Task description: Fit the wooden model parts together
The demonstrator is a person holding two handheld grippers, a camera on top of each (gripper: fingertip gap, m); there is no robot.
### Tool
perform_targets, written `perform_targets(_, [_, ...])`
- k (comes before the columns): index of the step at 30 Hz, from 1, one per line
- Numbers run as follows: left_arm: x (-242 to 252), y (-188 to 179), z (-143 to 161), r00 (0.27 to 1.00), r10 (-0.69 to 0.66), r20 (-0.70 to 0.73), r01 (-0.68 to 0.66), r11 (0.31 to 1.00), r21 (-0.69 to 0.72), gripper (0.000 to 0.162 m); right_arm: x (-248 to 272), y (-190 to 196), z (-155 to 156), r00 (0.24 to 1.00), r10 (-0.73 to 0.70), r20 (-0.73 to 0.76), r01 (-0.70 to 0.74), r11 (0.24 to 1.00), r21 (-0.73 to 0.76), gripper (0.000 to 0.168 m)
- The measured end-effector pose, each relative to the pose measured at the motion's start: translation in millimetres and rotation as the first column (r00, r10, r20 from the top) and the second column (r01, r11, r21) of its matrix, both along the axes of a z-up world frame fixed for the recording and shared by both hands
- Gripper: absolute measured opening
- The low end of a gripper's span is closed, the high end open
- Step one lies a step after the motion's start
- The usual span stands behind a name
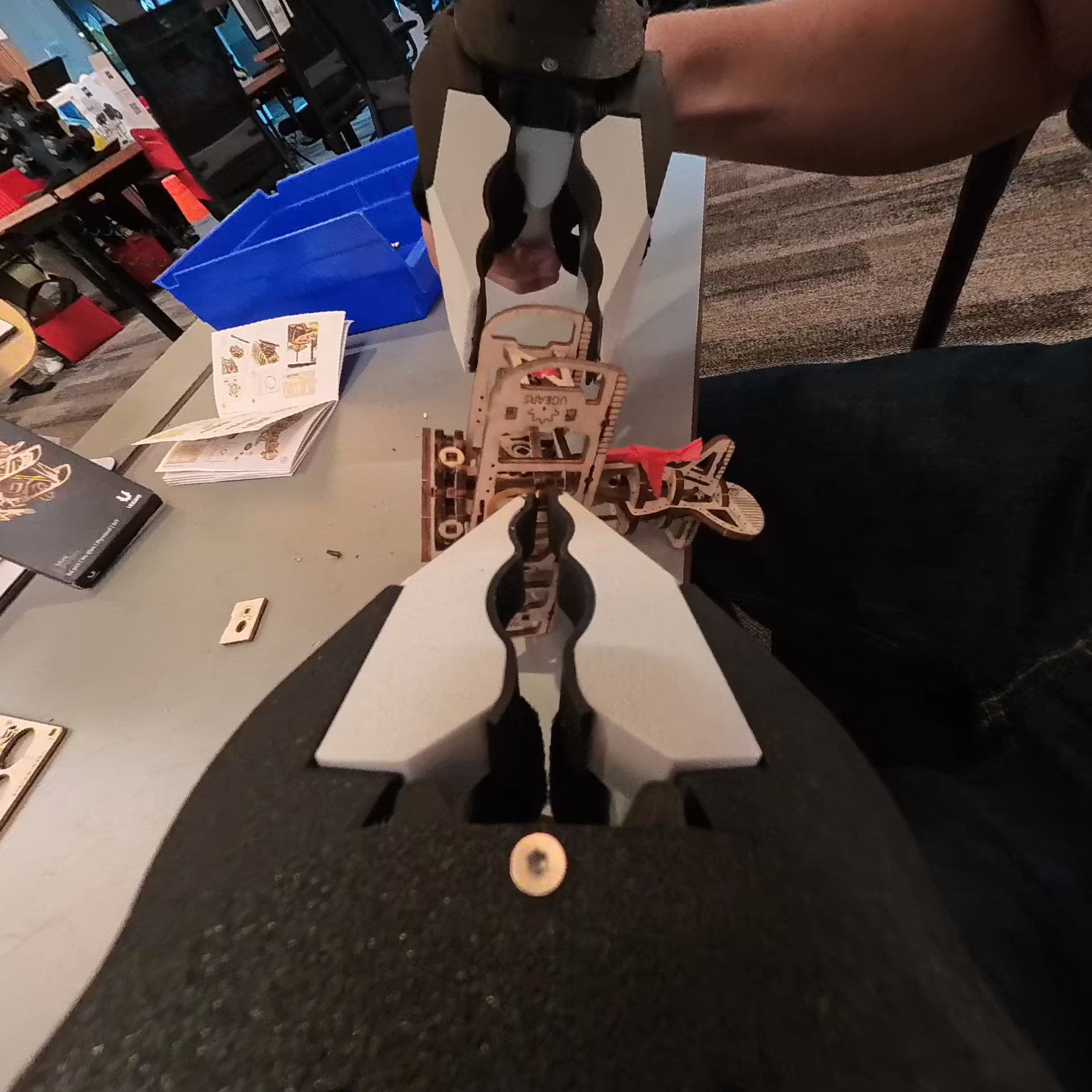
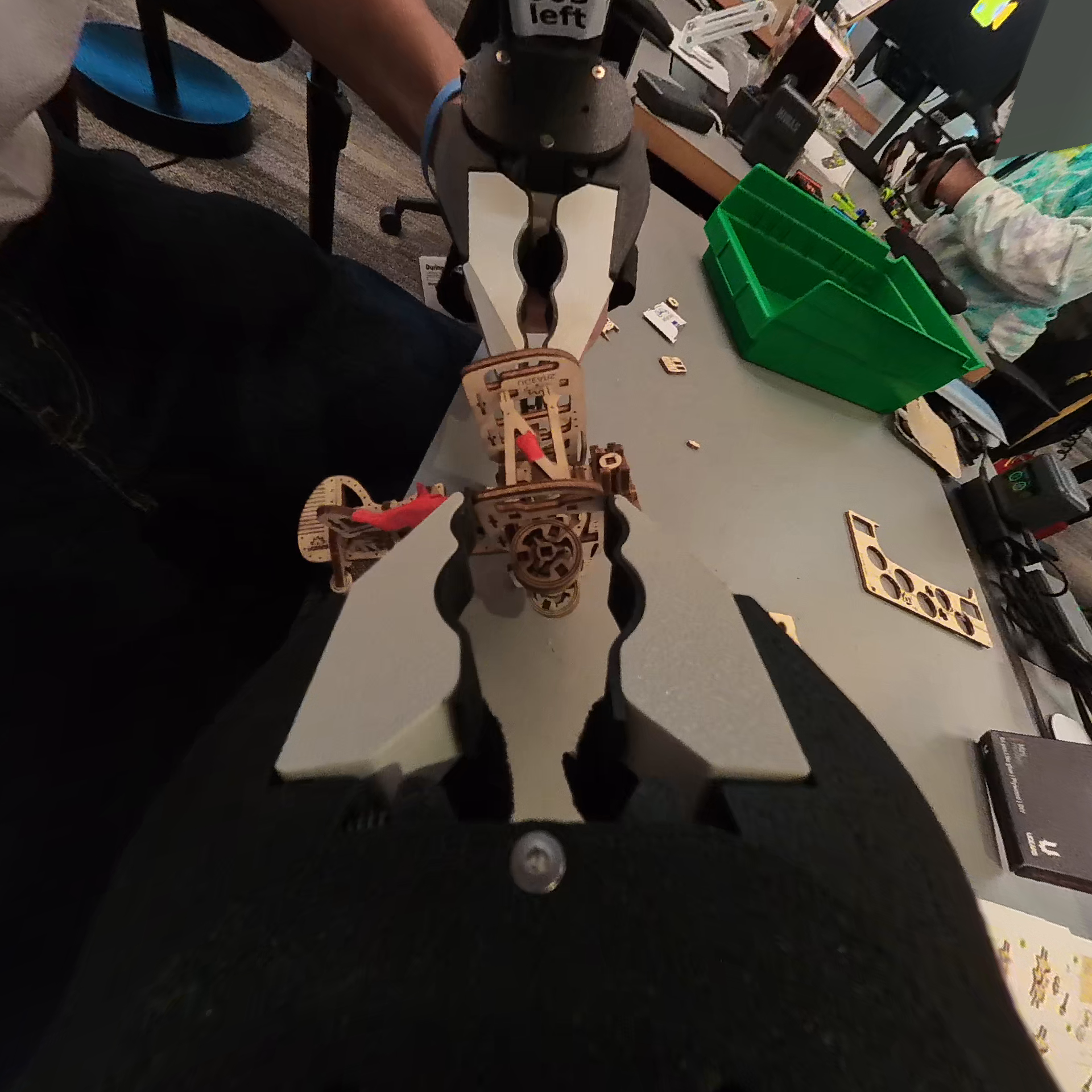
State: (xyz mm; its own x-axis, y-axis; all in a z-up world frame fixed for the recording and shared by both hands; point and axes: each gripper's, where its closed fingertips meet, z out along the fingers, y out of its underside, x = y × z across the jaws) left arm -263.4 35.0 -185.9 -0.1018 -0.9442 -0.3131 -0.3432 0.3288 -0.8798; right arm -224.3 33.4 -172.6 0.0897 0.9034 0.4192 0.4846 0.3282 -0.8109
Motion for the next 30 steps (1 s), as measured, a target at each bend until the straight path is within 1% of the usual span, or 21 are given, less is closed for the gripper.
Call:
perform_targets(9, [1.4,3.7,0.9,0.999,0.052,0.017,-0.052,0.998,0.035,0.001,-0.7,4.0,-0.8,1.0,-0.016,0.019,0.016,1.0,0.001,0.041])
perform_targets(13, [-0.5,3.9,4.3,0.996,0.068,0.05,-0.069,0.997,0.019,0.001,-1.1,4.4,-0.6,1.0,-0.015,0.022,0.015,1.0,-0.003,0.041])
perform_targets(19, [-1.9,4.1,3.7,0.996,0.066,0.054,-0.067,0.998,0.021,0.001,-2.5,5.5,-0.2,0.999,-0.014,0.03,0.014,1.0,-0.001,0.041])
perform_targets(21, [-2.0,4.5,3.5,0.995,0.069,0.067,-0.068,0.997,-0.021,0.001,-2.5,6.5,0.0,0.999,-0.018,0.027,0.019,1.0,-0.004,0.041])
perform_targets(24, [-1.8,2.1,0.7,0.993,0.059,0.104,-0.046,0.991,-0.126,0.001,-3.9,7.9,0.2,1.0,-0.026,0.013,0.026,1.0,-0.008,0.041])
perform_targets(30, [-1.3,4.6,2.3,0.981,0.035,0.189,0.012,0.97,-0.245,0.0,-3.7,9.4,1.1,0.999,-0.031,-0.027,0.03,0.999,-0.033,0.042])
